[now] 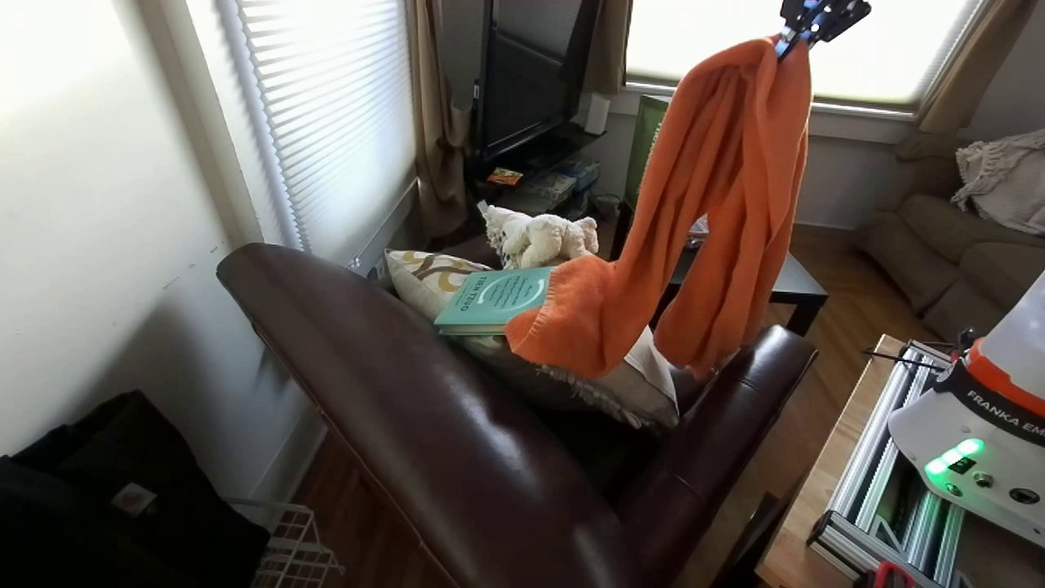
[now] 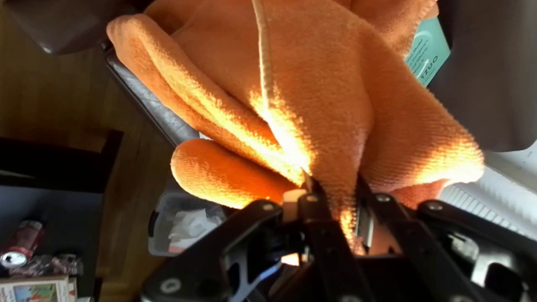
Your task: Put the orange cloth on the white pillow
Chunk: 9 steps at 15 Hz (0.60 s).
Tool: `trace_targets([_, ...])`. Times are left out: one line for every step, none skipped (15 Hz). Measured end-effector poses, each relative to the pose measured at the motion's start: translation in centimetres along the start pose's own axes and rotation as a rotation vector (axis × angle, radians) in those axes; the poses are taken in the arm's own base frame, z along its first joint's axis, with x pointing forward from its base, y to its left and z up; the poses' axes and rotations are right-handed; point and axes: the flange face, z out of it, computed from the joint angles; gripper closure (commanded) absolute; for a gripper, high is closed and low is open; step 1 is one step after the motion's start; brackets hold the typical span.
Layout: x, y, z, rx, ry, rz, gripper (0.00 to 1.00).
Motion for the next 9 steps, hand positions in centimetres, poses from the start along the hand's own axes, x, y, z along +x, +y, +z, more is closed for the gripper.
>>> trace_targets([-0.1,0.5,1.2,-0.003,-0.015,0.003,0.82])
trace_targets([0.0,0.5,1.4,-0.008,-0.019,0.004,0.82])
trace_targets([0.0,0.3,1.3,-0.010,-0.014,0.002,0.82])
trace_targets([0.0,0.1,1.0,-0.011,-0.008,-0.002,0.95])
trace_targets([0.0,0.0,0.9,-0.011,-0.004,-0.004,0.95])
trace_targets([0.0,-0.1,0.9,-0.012,-0.004,-0.005,0.95])
trace_targets([0.0,-0.1,1.1,-0.020,-0.006,-0.005,0.95])
trace_targets([0.0,0.0,1.5,-0.038,-0.010,-0.010,0.95])
trace_targets([0.0,0.3,2.2,-0.057,-0.015,-0.020,0.95])
